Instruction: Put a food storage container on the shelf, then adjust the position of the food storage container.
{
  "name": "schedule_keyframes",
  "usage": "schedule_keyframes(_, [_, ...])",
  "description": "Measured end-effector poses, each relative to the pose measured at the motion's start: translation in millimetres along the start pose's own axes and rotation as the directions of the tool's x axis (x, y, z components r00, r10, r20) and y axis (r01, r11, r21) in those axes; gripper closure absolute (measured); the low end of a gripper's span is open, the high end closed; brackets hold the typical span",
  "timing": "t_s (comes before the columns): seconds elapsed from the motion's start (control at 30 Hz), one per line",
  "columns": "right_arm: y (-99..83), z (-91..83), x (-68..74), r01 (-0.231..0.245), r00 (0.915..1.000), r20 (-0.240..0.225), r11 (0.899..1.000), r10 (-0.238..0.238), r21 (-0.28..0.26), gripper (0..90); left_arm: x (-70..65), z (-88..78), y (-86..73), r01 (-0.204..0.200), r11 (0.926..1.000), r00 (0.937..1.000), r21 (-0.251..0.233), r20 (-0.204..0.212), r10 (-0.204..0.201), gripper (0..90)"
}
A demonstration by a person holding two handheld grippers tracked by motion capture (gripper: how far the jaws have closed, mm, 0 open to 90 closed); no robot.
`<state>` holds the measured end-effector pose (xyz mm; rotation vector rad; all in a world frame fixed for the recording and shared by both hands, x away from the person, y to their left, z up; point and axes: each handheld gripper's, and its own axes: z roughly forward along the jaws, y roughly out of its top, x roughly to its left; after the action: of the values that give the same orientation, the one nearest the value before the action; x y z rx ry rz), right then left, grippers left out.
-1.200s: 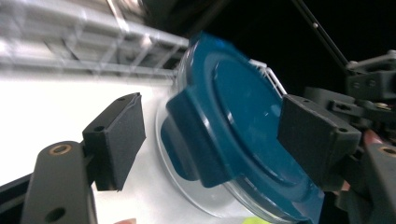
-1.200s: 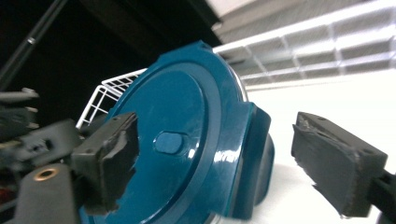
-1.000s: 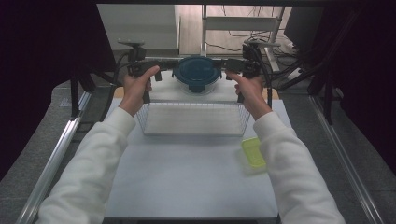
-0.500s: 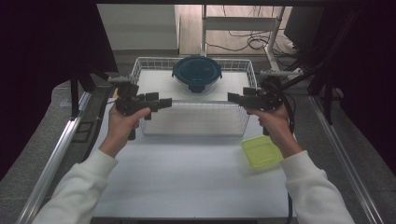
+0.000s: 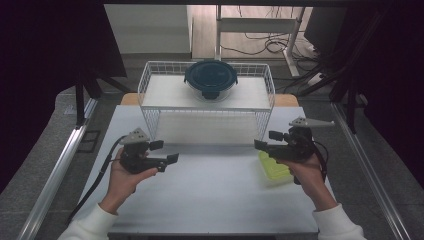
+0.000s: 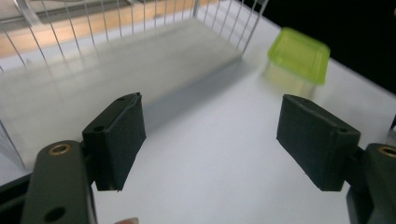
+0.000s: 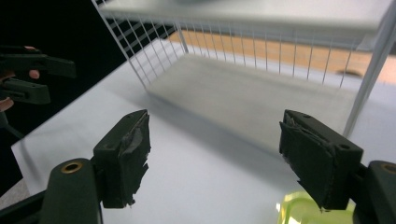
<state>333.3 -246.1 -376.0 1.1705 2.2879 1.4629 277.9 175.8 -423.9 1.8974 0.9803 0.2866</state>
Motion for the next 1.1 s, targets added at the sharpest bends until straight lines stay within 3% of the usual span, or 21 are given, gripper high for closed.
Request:
schedule_keyframes(0.17, [-21.5, 0.2, -2.7, 0.007, 0.9998, 0.020, 0.999, -0.008, 0.046, 24.9, -3.9, 7.7, -17.1, -0.027, 0.9985, 0.9996, 0.047, -0.008, 0.027, 22.7])
schedule_keyframes(0.37, [-46.7, 4.4, -7.4, -0.011, 0.9993, 0.037, 0.995, 0.008, 0.096, 25.2, -0.4, 13.1, -29.6, -0.016, 0.9978, 0.9997, 0.065, -0.015, 0.017, 22.9])
schedule_keyframes(0.5, [-59.2, 11.4, -9.1, 0.002, 0.9987, 0.049, 0.990, -0.010, 0.144, 25.3, -3.0, 15.5, -34.4, -0.016, 0.9969, 0.9998, 0.078, -0.009, 0.017, 22.8])
schedule_keyframes(0.77, [-63.7, 20.8, -9.1, 0.024, 0.9982, 0.049, 0.983, -0.033, 0.180, 26.0, -6.0, 12.8, -39.0, -0.027, 0.9971, 0.9988, 0.071, -0.040, 0.030, 22.9])
schedule_keyframes(0.93, [-61.2, 18.6, -10.6, 0.019, 0.9984, 0.048, 0.983, -0.029, 0.184, 27.2, -7.5, 13.8, -41.6, -0.020, 0.9963, 0.9990, 0.084, -0.038, 0.023, 22.5])
schedule_keyframes(1.1, [-61.3, 24.8, -14.6, 0.021, 0.9976, 0.059, 0.974, -0.036, 0.224, 31.0, -8.2, 13.3, -41.7, -0.011, 0.9971, 0.9995, 0.076, -0.028, 0.013, 22.5])
